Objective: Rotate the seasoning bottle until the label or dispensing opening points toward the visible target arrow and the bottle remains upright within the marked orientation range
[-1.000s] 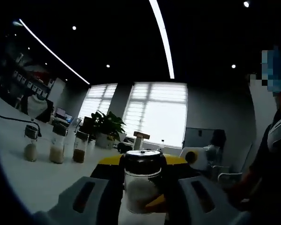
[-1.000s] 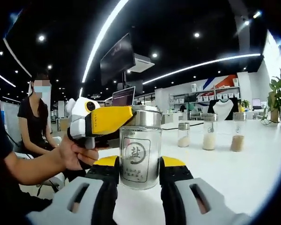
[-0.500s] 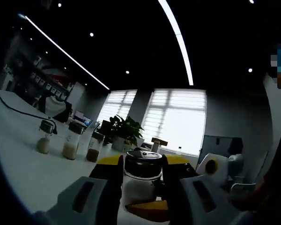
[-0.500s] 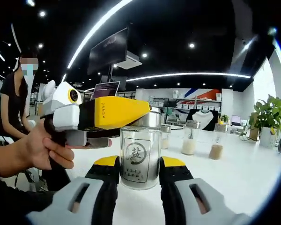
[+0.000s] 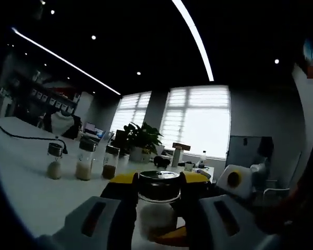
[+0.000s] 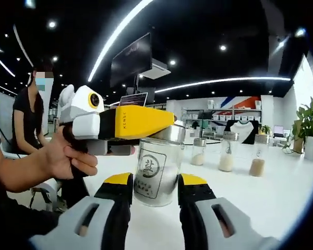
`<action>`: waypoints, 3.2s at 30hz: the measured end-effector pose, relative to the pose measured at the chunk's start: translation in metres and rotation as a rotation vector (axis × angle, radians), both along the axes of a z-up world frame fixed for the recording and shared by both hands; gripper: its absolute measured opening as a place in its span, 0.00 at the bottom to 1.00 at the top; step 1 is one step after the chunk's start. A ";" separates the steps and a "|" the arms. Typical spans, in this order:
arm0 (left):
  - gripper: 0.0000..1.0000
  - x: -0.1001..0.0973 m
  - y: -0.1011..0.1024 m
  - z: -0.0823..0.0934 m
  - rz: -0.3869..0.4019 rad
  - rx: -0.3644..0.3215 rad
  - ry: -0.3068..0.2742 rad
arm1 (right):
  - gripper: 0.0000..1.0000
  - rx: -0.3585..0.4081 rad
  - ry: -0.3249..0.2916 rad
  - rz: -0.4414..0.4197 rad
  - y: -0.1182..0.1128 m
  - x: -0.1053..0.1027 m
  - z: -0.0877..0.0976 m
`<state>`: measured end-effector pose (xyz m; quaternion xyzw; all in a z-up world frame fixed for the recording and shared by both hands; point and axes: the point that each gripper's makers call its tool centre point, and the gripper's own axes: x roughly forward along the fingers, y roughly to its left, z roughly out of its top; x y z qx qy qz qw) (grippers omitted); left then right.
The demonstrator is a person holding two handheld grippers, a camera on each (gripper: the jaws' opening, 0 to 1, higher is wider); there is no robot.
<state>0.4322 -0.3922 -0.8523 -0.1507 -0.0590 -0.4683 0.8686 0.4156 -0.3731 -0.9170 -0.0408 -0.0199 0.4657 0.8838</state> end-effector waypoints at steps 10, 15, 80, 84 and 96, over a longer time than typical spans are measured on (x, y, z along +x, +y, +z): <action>0.33 -0.019 -0.007 -0.001 -0.156 0.073 -0.062 | 0.31 0.143 0.157 0.145 0.002 -0.015 0.002; 0.33 -0.021 -0.011 -0.003 -0.202 0.077 -0.070 | 0.31 0.165 0.202 0.164 0.002 -0.018 0.001; 0.33 0.018 0.006 -0.034 0.206 0.055 0.149 | 0.30 -0.001 -0.079 -0.200 -0.006 0.020 -0.016; 0.33 0.025 0.016 -0.033 0.227 0.053 0.149 | 0.29 0.051 -0.041 -0.144 -0.004 0.019 -0.014; 0.33 0.056 0.054 -0.036 0.359 0.181 0.091 | 0.28 0.080 -0.044 -0.104 -0.023 0.015 -0.003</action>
